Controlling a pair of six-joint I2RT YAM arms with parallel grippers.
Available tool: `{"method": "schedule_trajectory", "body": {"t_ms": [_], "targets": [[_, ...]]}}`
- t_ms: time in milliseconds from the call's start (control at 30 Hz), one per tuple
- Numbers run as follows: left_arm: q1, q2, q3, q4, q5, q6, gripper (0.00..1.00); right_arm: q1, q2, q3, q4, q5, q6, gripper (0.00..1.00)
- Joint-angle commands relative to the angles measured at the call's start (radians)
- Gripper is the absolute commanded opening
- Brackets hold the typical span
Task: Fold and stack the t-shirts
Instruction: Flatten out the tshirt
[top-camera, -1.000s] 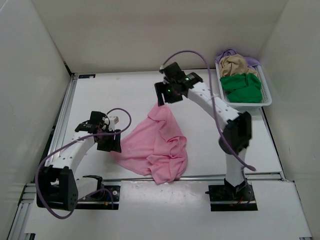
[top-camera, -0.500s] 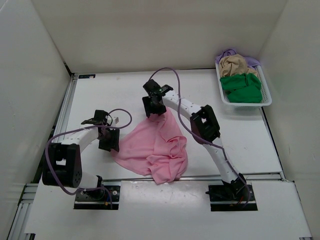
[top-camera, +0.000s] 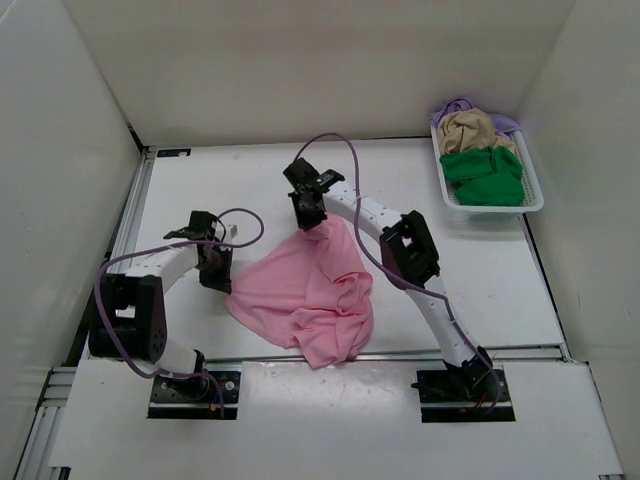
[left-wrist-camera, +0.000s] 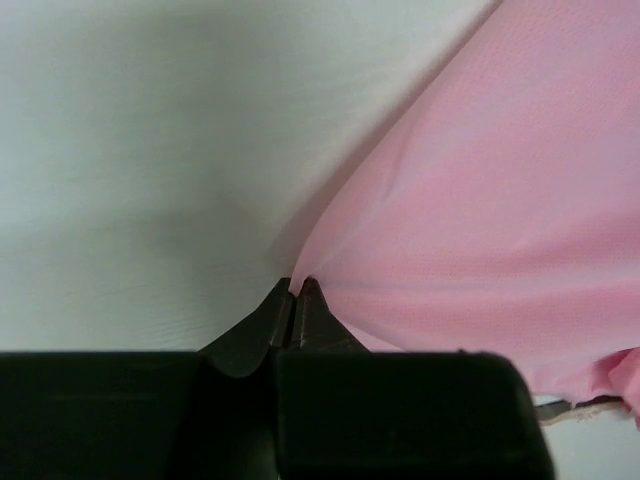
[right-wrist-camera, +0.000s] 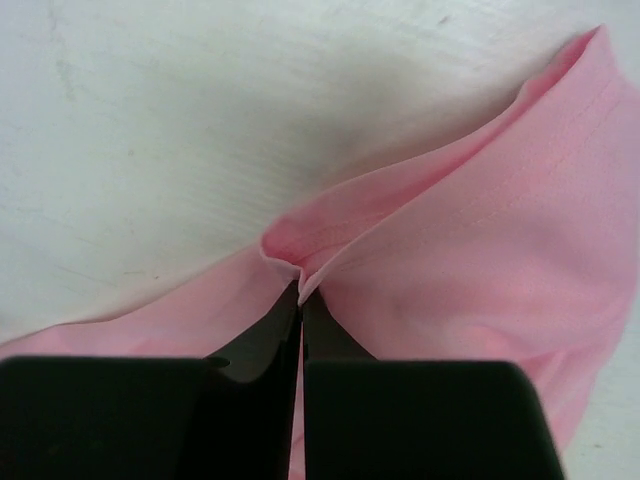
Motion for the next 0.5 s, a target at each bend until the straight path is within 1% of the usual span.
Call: {"method": "schedule_trajectory", "body": {"t_ms": [0, 33, 67, 100, 133, 167, 200, 233, 267, 300, 333, 367, 467], "targets": [[0.033, -0.045, 0.1, 0.042, -0.077, 0.007, 0.1, -0.071, -0.119, 0.093, 0.017, 0.04, -0.033, 0.0], [0.045, -0.057, 0.131, 0.042, -0.092, 0.007, 0.1, -0.106, -0.162, 0.106, 0.017, 0.04, -0.033, 0.0], [0.045, -0.057, 0.202, 0.033, -0.108, 0.007, 0.1, -0.126, -0.185, 0.121, 0.027, 0.04, -0.043, 0.0], [0.057, -0.057, 0.242, 0.033, -0.131, 0.007, 0.1, -0.167, -0.209, 0.148, 0.037, 0.04, -0.043, 0.0], [0.071, -0.068, 0.287, 0.024, -0.131, 0.007, 0.1, -0.189, -0.263, 0.161, 0.047, 0.028, -0.043, 0.0], [0.071, -0.068, 0.385, 0.023, -0.146, 0.007, 0.1, -0.213, -0.291, 0.17, 0.057, 0.019, -0.052, 0.0], [0.082, -0.068, 0.437, 0.023, -0.155, 0.007, 0.1, -0.259, -0.349, 0.179, 0.086, 0.007, -0.052, 0.0], [0.082, -0.044, 0.494, 0.023, -0.183, 0.007, 0.1, -0.284, -0.381, 0.19, 0.106, -0.013, -0.052, 0.0], [0.091, -0.033, 0.611, 0.014, -0.198, 0.007, 0.1, -0.307, -0.41, 0.19, 0.125, -0.033, -0.052, 0.0], [0.091, -0.022, 0.672, 0.014, -0.217, 0.007, 0.1, -0.351, -0.47, 0.19, 0.158, -0.059, -0.041, 0.0], [0.091, -0.001, 0.73, 0.014, -0.247, 0.007, 0.1, -0.371, -0.496, 0.202, 0.172, -0.079, -0.029, 0.0], [0.091, 0.0, 0.835, 0.014, -0.257, 0.007, 0.1, -0.391, -0.522, 0.212, 0.185, -0.107, -0.029, 0.0], [0.091, 0.013, 0.977, 0.014, -0.292, 0.007, 0.1, -0.46, -0.643, 0.201, 0.209, -0.203, -0.038, 0.0]]}}
